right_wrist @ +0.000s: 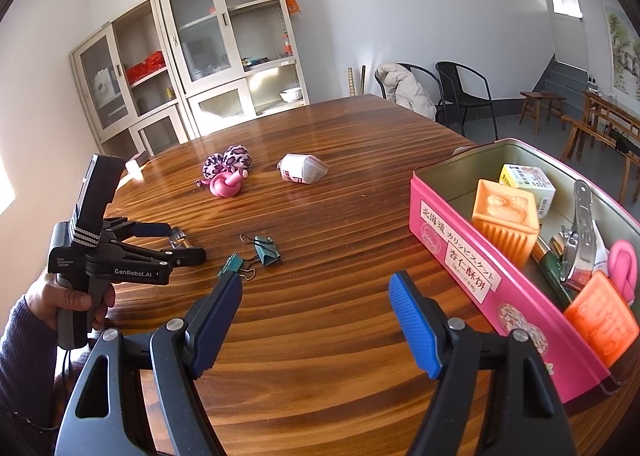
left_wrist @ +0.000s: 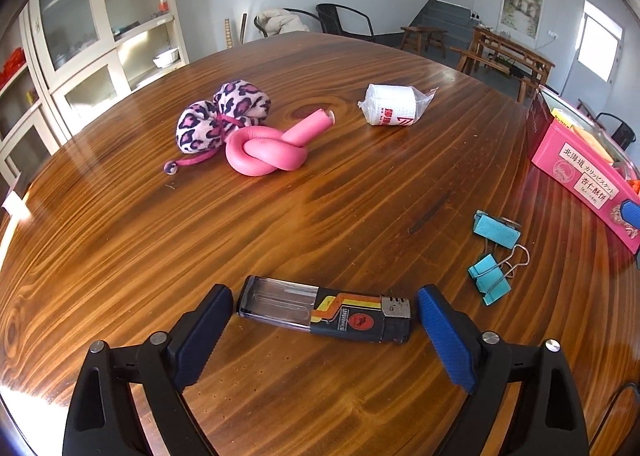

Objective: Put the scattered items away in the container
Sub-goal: 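Grasp the black-and-orange lighter device with the left gripper, then grasp a teal binder clip with the right gripper while the left holds the lighter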

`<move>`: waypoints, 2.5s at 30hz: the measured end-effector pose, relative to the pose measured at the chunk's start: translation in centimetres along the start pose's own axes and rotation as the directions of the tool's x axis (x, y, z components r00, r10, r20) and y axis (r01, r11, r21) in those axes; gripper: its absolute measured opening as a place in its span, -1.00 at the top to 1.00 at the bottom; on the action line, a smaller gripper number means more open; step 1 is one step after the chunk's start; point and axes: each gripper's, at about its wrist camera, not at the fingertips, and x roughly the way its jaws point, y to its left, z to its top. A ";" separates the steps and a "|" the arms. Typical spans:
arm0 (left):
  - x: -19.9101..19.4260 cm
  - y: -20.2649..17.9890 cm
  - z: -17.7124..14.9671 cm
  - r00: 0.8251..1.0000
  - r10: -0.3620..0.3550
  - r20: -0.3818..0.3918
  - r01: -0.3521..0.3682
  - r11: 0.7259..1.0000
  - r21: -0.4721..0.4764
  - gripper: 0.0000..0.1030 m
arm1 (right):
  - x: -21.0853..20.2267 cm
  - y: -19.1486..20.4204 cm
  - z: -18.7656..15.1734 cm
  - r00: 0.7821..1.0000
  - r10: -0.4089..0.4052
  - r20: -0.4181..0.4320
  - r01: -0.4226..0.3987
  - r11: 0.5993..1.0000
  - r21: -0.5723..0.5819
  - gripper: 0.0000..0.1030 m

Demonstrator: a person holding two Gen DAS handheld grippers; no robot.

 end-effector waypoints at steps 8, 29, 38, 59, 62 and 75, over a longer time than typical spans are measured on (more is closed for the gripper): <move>0.1 0.1 0.1 1.000 0.002 0.009 -0.002 0.999 0.036 -0.86 | 0.4 0.3 0.0 1.000 0.004 -0.013 -0.004 1.000 0.000 -0.54; 0.4 0.8 0.1 0.996 -0.086 -0.007 0.086 0.994 0.067 -0.86 | 0.7 1.2 0.0 0.999 0.009 -0.035 -0.010 1.000 -0.012 -0.54; 0.2 -1.0 0.0 0.996 -0.084 -0.005 0.084 0.996 0.038 -0.72 | 0.7 1.4 -0.1 0.999 0.016 -0.040 -0.016 1.000 -0.002 -0.54; -5.0 1.2 -6.8 0.993 0.120 -0.004 -0.116 0.950 -0.288 -0.65 | 5.5 3.5 -0.3 0.967 0.146 -0.210 -0.160 0.986 -0.047 -0.54; -6.0 1.5 -7.4 0.992 0.121 0.018 -0.109 0.938 -0.328 -0.65 | 6.3 3.6 0.3 0.969 0.131 -0.211 -0.146 0.988 -0.058 -0.54; -7.4 0.2 -7.9 0.995 0.087 0.049 -0.067 0.946 -0.319 -0.65 | 9.7 4.8 2.1 0.965 -0.188 -0.185 0.117 0.934 -0.338 -0.54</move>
